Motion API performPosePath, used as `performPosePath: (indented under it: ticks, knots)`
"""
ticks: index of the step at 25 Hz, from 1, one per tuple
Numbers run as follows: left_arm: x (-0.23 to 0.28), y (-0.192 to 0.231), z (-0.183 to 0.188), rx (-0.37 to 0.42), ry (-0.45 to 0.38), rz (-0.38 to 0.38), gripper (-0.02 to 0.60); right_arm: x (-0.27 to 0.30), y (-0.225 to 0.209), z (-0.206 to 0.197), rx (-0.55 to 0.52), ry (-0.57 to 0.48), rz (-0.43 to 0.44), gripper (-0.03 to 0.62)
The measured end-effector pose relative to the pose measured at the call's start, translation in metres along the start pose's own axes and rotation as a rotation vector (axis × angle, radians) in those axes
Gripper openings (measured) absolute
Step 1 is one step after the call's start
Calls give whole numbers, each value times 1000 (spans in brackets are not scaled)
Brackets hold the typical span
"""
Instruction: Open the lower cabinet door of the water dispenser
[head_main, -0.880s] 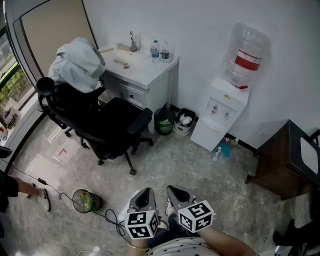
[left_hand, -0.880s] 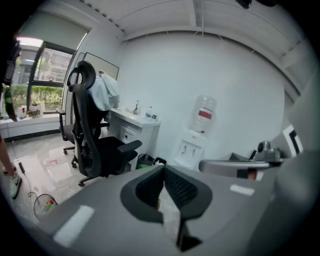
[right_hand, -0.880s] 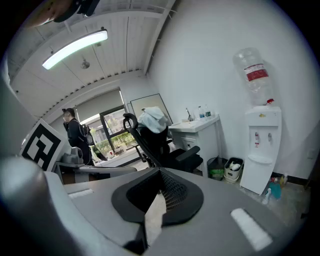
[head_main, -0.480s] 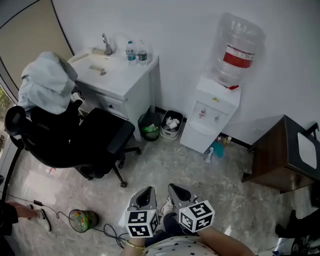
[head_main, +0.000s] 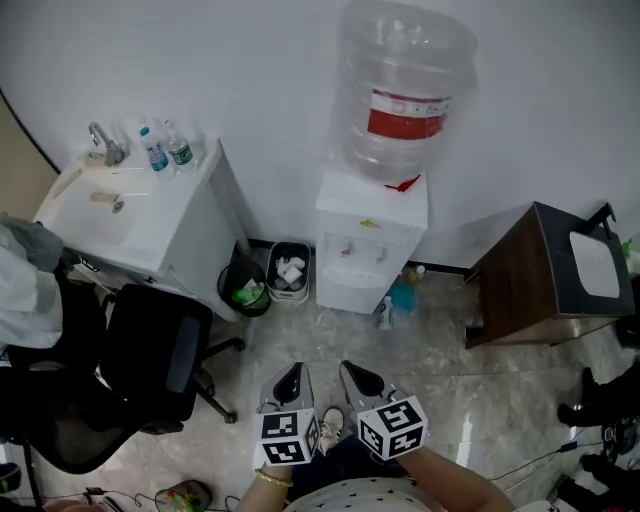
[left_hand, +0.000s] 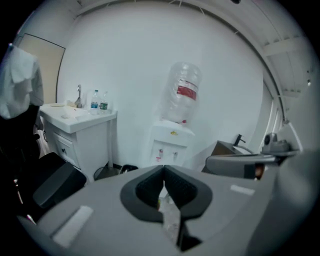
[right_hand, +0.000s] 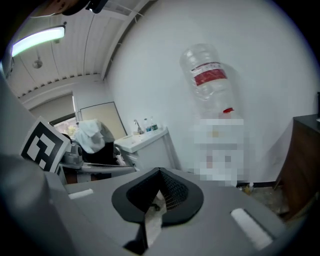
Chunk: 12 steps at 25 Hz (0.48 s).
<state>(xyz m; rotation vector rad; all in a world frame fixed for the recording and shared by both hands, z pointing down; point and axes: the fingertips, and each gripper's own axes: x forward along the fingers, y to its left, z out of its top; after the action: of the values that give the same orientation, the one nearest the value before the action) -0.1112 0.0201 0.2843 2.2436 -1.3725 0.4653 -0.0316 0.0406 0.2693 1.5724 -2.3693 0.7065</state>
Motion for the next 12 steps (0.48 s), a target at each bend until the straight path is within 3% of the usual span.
performPosePath:
  ticks: [6,12]
  knots:
    - [73,-27,-7,24,116,-97,6,19,-77,-10,107,28,-176,-2]
    - [148,-30,-30,51,195,-165,6,57,-146,-47,164,72,-293,-2]
